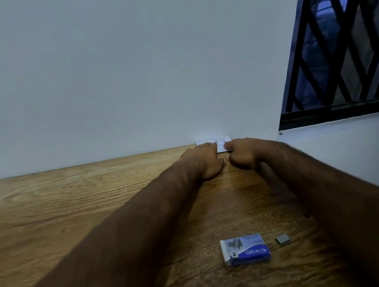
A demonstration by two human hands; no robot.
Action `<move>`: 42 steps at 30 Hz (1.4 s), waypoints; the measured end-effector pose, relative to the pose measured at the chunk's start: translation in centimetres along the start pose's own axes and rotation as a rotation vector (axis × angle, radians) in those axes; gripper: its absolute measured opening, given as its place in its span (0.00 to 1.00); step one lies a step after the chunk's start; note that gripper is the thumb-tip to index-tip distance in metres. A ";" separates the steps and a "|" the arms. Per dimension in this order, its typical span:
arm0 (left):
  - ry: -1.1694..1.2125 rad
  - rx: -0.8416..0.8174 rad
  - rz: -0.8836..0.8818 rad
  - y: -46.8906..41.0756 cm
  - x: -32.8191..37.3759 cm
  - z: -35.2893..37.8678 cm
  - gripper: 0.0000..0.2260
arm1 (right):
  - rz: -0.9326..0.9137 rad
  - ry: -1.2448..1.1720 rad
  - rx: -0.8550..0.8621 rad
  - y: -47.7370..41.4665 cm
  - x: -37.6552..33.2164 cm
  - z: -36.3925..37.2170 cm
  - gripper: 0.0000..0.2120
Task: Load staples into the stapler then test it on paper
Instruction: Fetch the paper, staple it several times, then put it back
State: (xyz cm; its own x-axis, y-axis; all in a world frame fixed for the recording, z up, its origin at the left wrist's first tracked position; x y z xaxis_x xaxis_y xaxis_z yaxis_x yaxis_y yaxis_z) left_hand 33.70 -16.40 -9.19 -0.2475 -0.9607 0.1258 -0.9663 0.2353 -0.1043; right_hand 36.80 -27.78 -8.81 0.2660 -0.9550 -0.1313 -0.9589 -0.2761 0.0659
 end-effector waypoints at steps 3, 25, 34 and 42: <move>0.015 -0.033 -0.015 -0.2 -0.2 0.5 0.25 | -0.008 0.011 0.017 0.0 -0.3 0.0 0.17; 0.109 -0.004 -0.017 21.7 -11.9 -5.5 0.13 | -0.507 0.162 -0.145 13.5 -18.8 0.5 0.23; 0.274 0.044 -0.114 27.9 -15.0 -6.1 0.12 | -0.677 0.164 -0.137 17.1 -22.8 1.1 0.23; 0.367 0.066 -0.302 27.8 -16.9 -4.8 0.26 | -0.820 -0.121 -0.210 20.3 -25.4 1.0 0.23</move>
State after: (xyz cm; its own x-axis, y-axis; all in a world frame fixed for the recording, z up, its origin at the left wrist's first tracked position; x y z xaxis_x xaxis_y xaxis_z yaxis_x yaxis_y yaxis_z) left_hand 10.64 7.09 -9.51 0.0234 -0.8662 0.4992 -0.9952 -0.0675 -0.0705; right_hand 10.47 -9.05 -5.11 0.8440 -0.4292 -0.3217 -0.4261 -0.9008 0.0841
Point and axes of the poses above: each hand's wrist, its own y-axis away from the middle knuckle, its own z-axis out of the palm, x = y × z, the point moved 6 cm from there along -y, towards the middle knuckle, and after that the axes turned 2 degrees about x, right-handed, at the moved point
